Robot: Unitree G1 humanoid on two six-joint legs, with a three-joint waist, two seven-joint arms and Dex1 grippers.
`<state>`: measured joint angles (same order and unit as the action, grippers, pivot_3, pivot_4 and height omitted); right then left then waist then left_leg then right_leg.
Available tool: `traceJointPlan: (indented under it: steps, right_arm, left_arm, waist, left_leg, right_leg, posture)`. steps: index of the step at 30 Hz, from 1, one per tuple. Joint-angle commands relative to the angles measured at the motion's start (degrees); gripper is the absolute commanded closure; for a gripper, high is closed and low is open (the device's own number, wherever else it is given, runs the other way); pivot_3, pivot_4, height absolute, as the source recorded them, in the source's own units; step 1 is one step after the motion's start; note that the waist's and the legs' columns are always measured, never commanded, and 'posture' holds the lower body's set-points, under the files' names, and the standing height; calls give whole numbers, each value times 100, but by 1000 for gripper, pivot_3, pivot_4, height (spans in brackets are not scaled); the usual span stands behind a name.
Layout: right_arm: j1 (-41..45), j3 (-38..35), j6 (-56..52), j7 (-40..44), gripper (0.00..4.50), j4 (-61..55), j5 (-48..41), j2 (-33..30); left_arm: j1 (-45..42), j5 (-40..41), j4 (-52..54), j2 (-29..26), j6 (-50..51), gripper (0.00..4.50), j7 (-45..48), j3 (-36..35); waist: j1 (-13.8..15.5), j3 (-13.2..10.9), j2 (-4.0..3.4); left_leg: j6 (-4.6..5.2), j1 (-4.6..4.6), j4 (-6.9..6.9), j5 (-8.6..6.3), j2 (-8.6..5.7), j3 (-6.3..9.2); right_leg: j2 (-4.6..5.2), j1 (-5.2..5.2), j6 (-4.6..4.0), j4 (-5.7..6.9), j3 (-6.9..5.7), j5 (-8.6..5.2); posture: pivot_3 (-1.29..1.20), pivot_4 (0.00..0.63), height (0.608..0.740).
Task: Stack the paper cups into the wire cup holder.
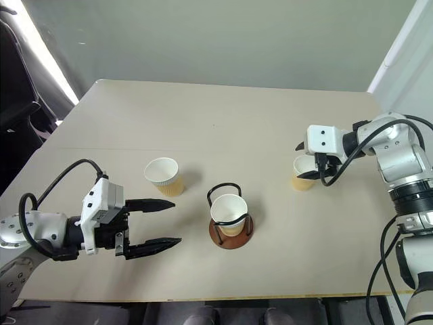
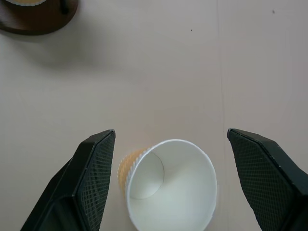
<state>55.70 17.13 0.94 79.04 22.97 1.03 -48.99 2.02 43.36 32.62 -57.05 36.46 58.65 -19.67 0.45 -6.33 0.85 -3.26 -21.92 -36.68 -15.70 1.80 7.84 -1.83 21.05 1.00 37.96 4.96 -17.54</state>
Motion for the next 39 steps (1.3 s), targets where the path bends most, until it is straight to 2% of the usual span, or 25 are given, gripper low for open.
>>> traceJointPlan:
  steps: [1,4,6,11,19,22,26,30,31,37,39]
  right_arm:
    - [55,-42,212,51,749,158,147,-3]
    - [-42,-24,256,83,749,237,228,58]
    - [-97,-11,300,76,749,295,296,90]
    - [-171,-5,403,100,749,488,425,139]
    - [-186,44,652,27,749,875,679,223]
    - [-144,29,648,14,1381,910,721,268]
    - [-150,5,642,104,2825,827,679,248]
    - [-114,-8,637,132,4310,828,676,243]
    - [-82,-27,625,152,4447,823,657,233]
    - [51,-288,513,428,4447,550,315,63]
    - [244,-581,139,627,4447,57,-109,-43]
  left_arm:
    - [-65,386,208,49,8,0,16,-457]
    - [-614,1729,241,162,187,0,-300,-1110]
    - [-691,2168,304,76,341,0,-352,-1401]
    - [-114,2210,442,55,484,0,-270,-1647]
    - [221,2253,539,33,442,0,-286,-1877]
    - [377,2195,506,-11,482,0,-216,-2067]
    - [820,1911,385,-37,473,0,11,-2416]
    - [953,1797,376,-46,415,0,118,-2432]
    - [962,1775,366,-35,399,0,132,-2421]
    - [972,1573,344,45,302,0,180,-2231]
    - [1016,1402,352,89,244,0,171,-2091]
  waist:
    - [5,0,0]
    - [40,0,1]
    - [51,0,0]
    - [32,-1,-12]
    - [25,-1,-13]
    - [21,-1,-13]
    - [15,-2,-13]
    - [19,-2,-14]
    - [23,-2,-14]
    - [18,-5,-18]
    - [14,-11,-28]
  left_leg:
    - [0,0,0,0,0,0]
    - [0,-1,2,0,0,2]
    - [-1,-1,-2,1,0,4]
    - [-1,3,-4,1,-2,-6]
    - [-1,5,-4,1,1,-2]
    - [-1,5,-4,1,2,-2]
    - [-1,4,0,1,1,-2]
    - [-1,4,1,1,1,-2]
    - [-1,4,0,1,1,-1]
    - [-1,3,0,1,1,-1]
    - [-1,2,0,1,1,-1]
  right_leg:
    - [1,0,0,0,0,0]
    - [1,-1,0,1,-5,0]
    - [1,-3,-2,3,-10,1]
    - [5,-7,-2,-1,-2,1]
    - [3,-7,-2,0,-5,1]
    - [2,-7,-2,1,-5,1]
    - [3,-7,-2,-2,-4,1]
    - [3,-7,-2,-3,-4,1]
    - [3,-8,-2,-3,-4,1]
    - [3,-8,-3,-3,-5,1]
    - [3,-7,-2,-3,-5,1]
  posture:
    - [0,150,740]
    - [0,150,740]
    - [0,150,740]
    - [0,150,740]
    - [0,150,740]
    - [0,150,740]
    - [0,150,740]
    - [0,150,740]
    - [0,150,740]
    - [0,150,740]
    - [0,150,740]
